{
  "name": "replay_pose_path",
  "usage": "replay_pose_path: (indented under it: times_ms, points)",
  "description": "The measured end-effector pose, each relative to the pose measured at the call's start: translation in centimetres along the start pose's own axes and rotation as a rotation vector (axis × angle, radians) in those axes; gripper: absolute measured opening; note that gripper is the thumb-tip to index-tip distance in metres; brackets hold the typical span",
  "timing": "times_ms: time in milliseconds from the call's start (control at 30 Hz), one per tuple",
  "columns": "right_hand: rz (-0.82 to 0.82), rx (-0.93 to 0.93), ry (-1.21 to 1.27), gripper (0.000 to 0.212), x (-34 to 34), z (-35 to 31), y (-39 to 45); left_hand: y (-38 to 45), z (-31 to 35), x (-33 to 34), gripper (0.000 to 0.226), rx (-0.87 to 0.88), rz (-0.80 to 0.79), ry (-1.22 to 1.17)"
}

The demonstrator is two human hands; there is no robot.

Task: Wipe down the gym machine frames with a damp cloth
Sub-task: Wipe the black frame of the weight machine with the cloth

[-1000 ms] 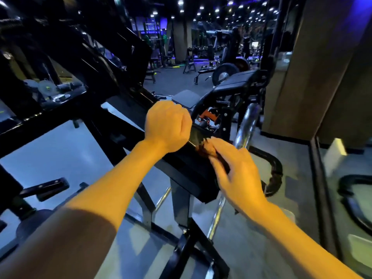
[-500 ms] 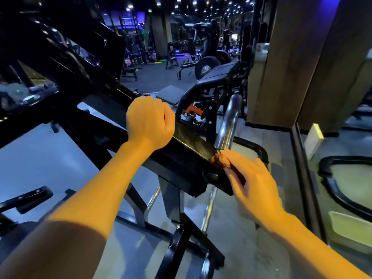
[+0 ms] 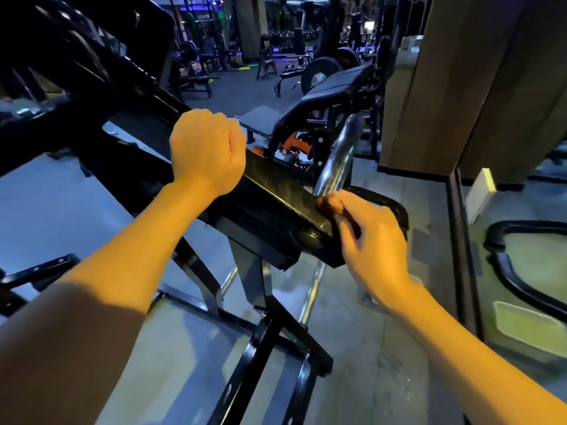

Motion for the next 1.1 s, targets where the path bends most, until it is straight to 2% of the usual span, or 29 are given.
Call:
replay_pose_path:
  times_ms: [133, 233, 333, 467, 533, 633, 800, 833, 1000, 1100]
  points:
    - [-0.001, -0.088, -0.039, 0.044, -1.1, 0.2, -4.3, 0.1, 0.0, 0.3, 0.047, -0.104, 0.017, -0.009]
    - [0.007, -0.077, -0.03, 0.04, -1.7, 2.8, -3.8, -0.3, 0.3, 0.5, 0.046, -0.127, 0.05, -0.029]
    - [0.011, -0.046, 0.009, 0.037, -0.2, 2.3, -1.6, 0.0, 0.0, 0.5, 0.044, -0.152, 0.026, -0.015]
    - [-0.064, -0.166, -0.007, 0.048, -1.0, 3.2, -5.3, 0.1, 0.0, 0.6, 0.046, -0.183, 0.048, -0.023]
    - [-0.044, -0.196, -0.015, 0.048, -1.9, 4.7, -5.6, -0.1, 0.2, 0.5, 0.044, -0.184, 0.068, -0.024]
    - [0.01, -0.137, -0.036, 0.045, -1.1, 5.1, -3.8, -0.1, 0.0, 0.6, 0.043, -0.195, 0.051, -0.013]
    - [-0.061, -0.293, -0.051, 0.047, -1.8, 5.0, -5.9, -0.1, 1.2, 0.6, 0.039, -0.204, 0.007, 0.061]
    - [-0.077, -0.23, -0.019, 0.046, -2.4, 6.0, -5.6, -0.1, 1.3, 0.5, 0.041, -0.219, 0.012, 0.036]
    - [-0.145, 0.398, 0.326, 0.036, -3.3, 11.1, -4.2, -0.9, 3.6, 0.5, 0.042, -0.329, 0.032, -0.069]
    - [-0.265, 0.712, 0.864, 0.032, -2.7, 10.3, -4.7, -2.6, 7.2, 0.5, 0.024, -0.334, -0.004, -0.109]
Point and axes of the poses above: each hand's wrist, its own y-axis towards the middle knuckle, its own x-axis out of the palm, z = x × y, the point moved 6 cm from there along y, towards the middle knuckle, and after that the axes turned 8 degrees about -y, right-handed, at the moved point
